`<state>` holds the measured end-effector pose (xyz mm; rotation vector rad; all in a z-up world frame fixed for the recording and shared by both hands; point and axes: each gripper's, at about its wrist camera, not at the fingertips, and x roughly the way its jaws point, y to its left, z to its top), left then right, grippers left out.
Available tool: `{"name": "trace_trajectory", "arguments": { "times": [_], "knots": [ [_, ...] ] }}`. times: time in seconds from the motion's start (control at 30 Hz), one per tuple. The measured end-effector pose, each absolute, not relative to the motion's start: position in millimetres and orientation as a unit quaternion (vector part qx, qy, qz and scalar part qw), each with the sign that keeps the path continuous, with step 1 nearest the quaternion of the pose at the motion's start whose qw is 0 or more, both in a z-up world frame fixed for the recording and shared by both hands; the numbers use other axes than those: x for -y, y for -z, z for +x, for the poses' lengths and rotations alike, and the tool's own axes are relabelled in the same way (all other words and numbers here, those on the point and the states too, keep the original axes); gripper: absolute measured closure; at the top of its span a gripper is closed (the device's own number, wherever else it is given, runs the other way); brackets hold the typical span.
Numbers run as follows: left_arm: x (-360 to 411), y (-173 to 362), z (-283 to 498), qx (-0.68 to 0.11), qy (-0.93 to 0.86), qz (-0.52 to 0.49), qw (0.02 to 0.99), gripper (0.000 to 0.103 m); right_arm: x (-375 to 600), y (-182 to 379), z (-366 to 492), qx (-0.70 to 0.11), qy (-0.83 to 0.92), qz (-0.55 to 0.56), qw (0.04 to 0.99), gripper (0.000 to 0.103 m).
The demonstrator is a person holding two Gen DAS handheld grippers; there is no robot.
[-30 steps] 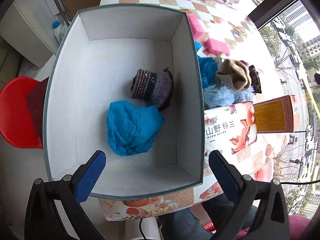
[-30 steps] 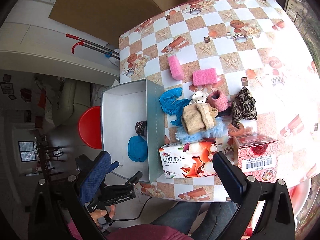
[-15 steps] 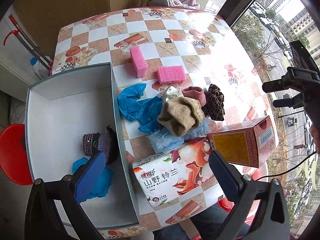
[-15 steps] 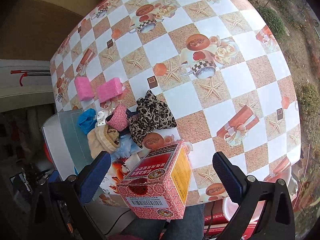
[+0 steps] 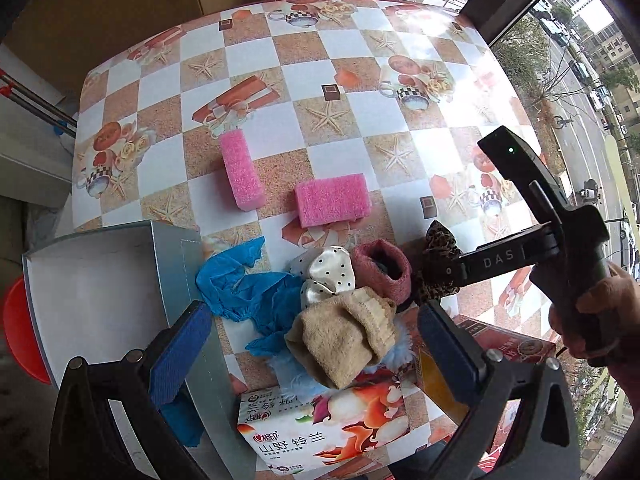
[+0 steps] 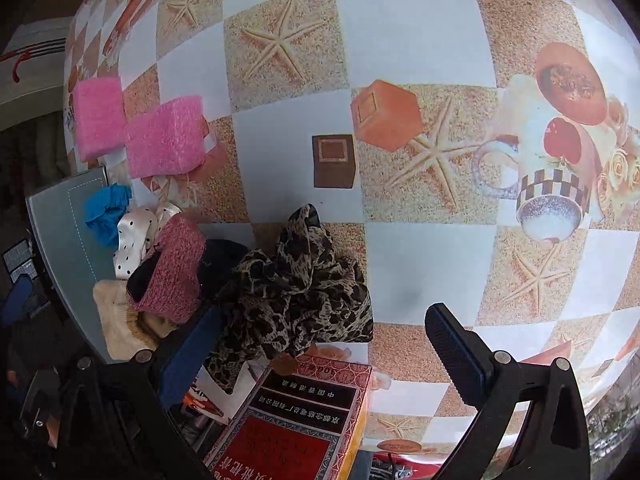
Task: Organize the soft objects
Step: 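Move both tools back toward the remaining soft items, then grasp the pink sponge with left tool while right tool grasps leopard scrunchie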
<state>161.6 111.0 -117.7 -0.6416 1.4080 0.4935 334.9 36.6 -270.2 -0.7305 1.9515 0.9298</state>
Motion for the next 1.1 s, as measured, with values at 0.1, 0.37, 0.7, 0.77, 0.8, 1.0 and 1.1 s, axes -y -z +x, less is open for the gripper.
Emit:
{"name": "trace_trajectory", "arguments": {
  "times": [0.1, 0.37, 0.7, 0.77, 0.8, 1.0, 1.1],
  "knots": [
    [-115.2, 135.7, 186.4, -0.643, -0.211, -0.283, 0.680, 0.000, -40.1, 277.3, 333.0, -0.764, -0.369, -0.320, 0.421, 0.000],
    [-110.9, 196.4, 253.9, -0.692, -0.214, -0.247, 0.644, 0.000, 9.5, 284.1, 375.9, -0.708, -0.284, -0.370, 0.531, 0.000],
    [-121.5, 247.1, 276.1, -0.728, -0.264, -0.256, 0.579, 0.000, 72.9, 270.8, 414.3, -0.738, -0.267, -0.254, 0.565, 0.000],
    [-122.5, 249.2, 277.7, -0.728, -0.273, -0.255, 0.575, 0.000, 79.3, 263.5, 417.9, -0.739, -0.277, -0.233, 0.569, 0.000],
    [-122.1, 247.6, 278.5, -0.723, -0.273, -0.262, 0.578, 0.000, 83.1, 257.5, 421.5, -0.739, -0.288, -0.220, 0.568, 0.000],
    [-106.3, 224.4, 302.6, -0.689, -0.232, -0.273, 0.631, 0.000, 64.5, 244.6, 385.5, -0.721, -0.378, -0.223, 0.536, 0.000],
    [-108.1, 213.3, 300.1, -0.678, -0.249, -0.264, 0.639, 0.000, 52.8, 258.7, 365.3, -0.706, -0.385, -0.281, 0.523, 0.000]
  ]
}}
